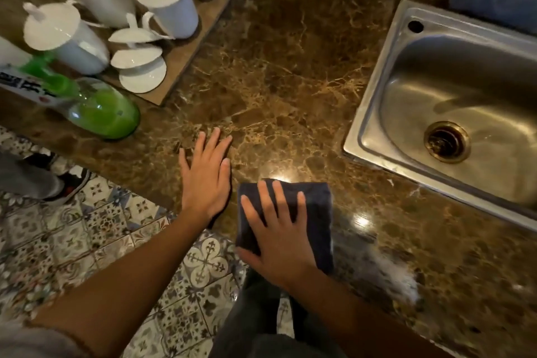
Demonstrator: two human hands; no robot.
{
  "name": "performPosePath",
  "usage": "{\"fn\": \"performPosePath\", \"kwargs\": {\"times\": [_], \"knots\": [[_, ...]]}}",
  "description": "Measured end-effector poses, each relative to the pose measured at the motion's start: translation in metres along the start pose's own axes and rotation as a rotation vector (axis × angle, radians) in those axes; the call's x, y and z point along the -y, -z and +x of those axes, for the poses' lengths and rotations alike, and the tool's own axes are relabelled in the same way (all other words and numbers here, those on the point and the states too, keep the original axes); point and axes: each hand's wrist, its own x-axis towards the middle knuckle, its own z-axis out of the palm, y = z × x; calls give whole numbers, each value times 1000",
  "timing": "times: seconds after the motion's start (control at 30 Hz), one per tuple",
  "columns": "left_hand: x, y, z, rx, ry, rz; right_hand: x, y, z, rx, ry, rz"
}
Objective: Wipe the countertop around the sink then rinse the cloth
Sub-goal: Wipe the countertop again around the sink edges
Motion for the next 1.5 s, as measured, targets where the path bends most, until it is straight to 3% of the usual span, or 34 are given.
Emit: {"fn": "performPosePath", "kwargs": {"times": [0.27,0.53,0.73,0.87,0.97,1.07,1.27,1.5], "knots": [[0,3,0,-33,0,-68,31,2,26,3,18,-35],[-5,4,-1,2,-13,-17,-21,-5,-30,-57,73,-15],[-20,6,-1,55,-23,51,-91,-5,-112,-75,-173,32],[-72,3,16,121,-252,14,-137,-5,-164,-62,-371,48],[-119,-15,30,193,-275,34,-168,-7,-199,-35,-500,29],[-133,-39,26,233,-319,203,-189,-8,-222,-26,-585,10],[-128,-49,25,186,-341,253,-177,-4,-199,-76,-686,32],[-127,-49,25,189,-353,259,-149,11,-87,-150,-956,96]]}}
